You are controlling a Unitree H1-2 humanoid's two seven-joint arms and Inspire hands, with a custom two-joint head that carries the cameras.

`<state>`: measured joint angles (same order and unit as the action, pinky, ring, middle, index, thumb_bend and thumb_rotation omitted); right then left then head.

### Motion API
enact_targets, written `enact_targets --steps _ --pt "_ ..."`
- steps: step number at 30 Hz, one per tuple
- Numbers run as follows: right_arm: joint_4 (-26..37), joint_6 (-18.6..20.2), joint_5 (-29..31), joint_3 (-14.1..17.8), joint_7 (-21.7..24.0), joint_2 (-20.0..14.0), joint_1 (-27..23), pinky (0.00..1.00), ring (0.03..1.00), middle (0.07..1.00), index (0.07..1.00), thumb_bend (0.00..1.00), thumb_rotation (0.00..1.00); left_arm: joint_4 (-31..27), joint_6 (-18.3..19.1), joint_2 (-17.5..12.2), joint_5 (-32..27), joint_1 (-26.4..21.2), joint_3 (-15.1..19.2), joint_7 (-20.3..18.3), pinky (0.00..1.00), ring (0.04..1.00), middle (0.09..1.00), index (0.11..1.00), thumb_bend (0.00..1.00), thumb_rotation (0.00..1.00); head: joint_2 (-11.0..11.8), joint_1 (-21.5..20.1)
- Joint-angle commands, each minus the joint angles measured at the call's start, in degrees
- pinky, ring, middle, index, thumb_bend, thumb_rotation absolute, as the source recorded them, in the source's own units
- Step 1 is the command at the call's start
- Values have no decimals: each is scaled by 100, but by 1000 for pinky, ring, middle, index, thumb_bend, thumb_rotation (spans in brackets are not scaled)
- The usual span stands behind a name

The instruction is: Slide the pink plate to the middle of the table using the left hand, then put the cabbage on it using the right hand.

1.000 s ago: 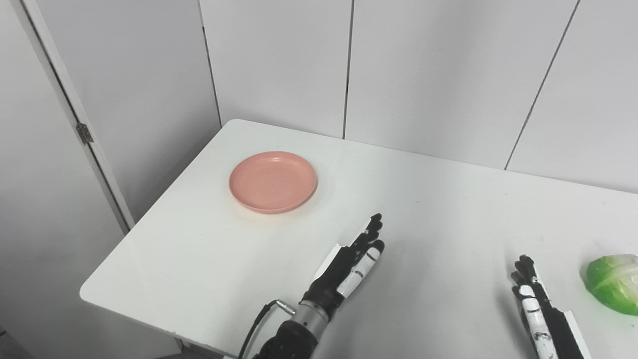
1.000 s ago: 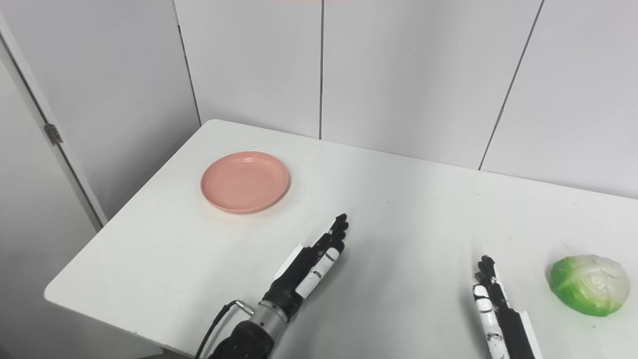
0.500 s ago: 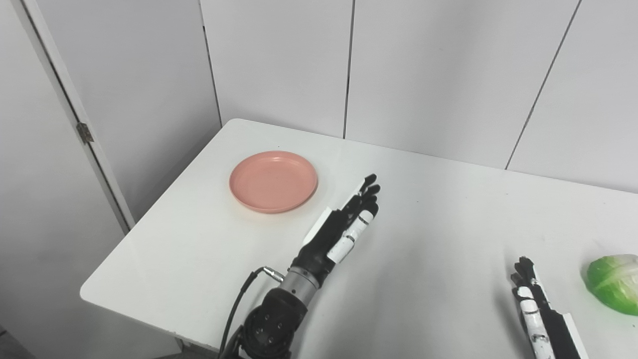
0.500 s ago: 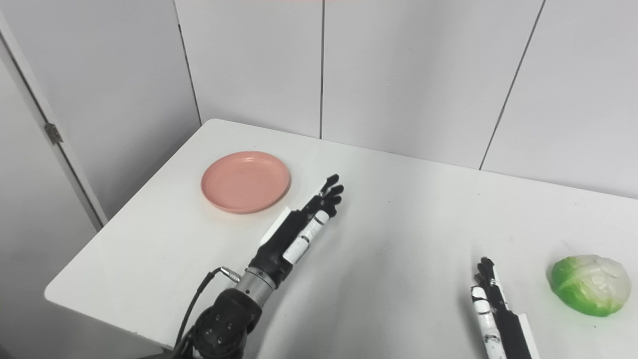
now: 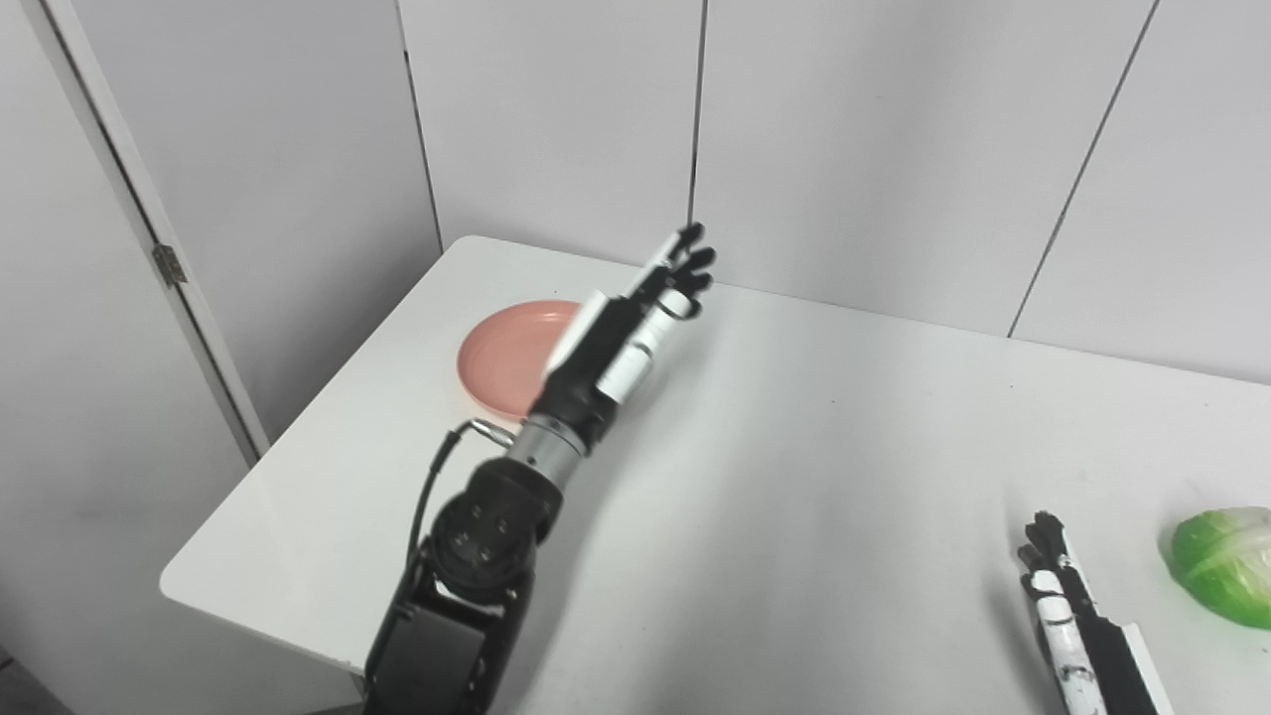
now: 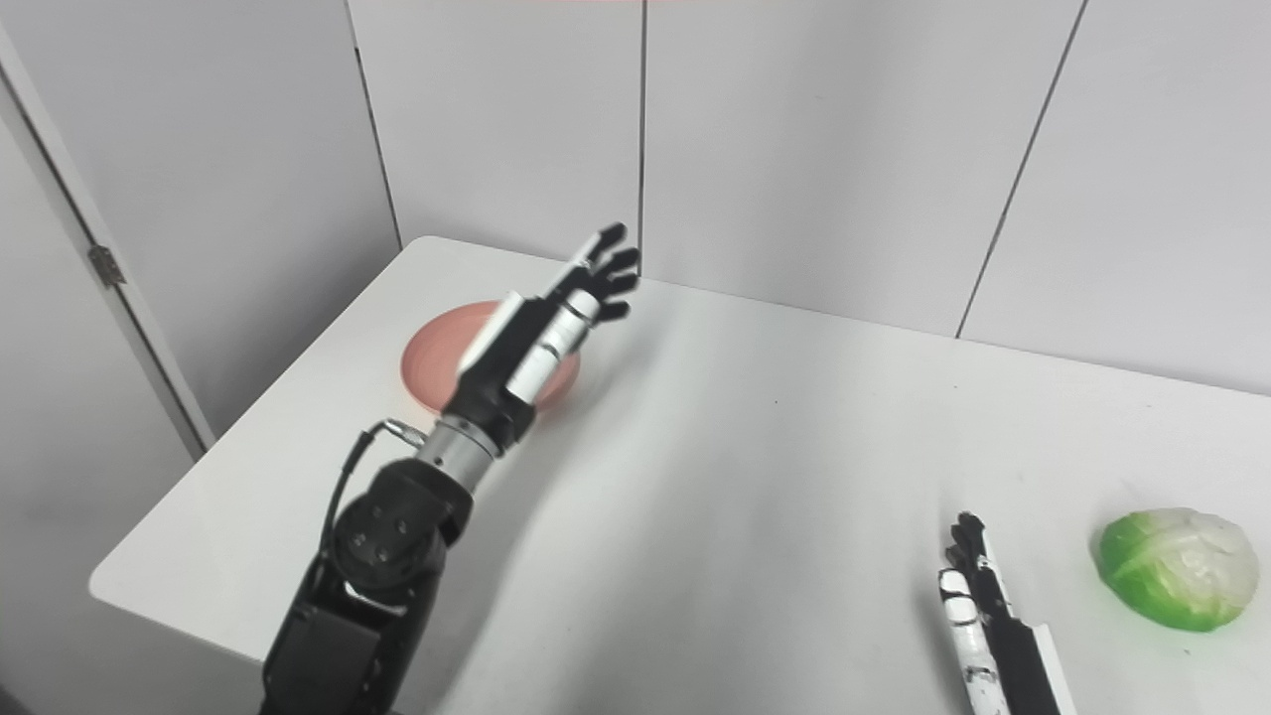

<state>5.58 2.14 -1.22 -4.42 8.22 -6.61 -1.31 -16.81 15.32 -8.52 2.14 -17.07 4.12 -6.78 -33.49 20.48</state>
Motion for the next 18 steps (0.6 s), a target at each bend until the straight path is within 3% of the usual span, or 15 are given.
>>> enact_targets --steps 1,5,12,18 --pt "165 80 15 -20 17 15 -32 1000 1000 1000 1000 149 1000 23 68 -117 -230 -393 210 83 920 910 929 936 475 1000 -8 10" --pt "216 137 4 -18 15 4 -19 1000 1000 1000 1000 149 1000 295 180 -337 -430 -656 560 134 913 908 911 914 471 1000 -27 40" --pt "234 170 35 -4 23 2 -17 1000 1000 1000 1000 145 1000 1165 10 -662 -903 -1207 1202 316 859 871 882 881 465 1000 -19 99" --pt "305 211 45 -3 43 -20 -3 1000 1000 1000 1000 126 1000 1865 -36 -1006 -1024 -1516 1443 429 880 872 888 886 466 1000 -33 113"
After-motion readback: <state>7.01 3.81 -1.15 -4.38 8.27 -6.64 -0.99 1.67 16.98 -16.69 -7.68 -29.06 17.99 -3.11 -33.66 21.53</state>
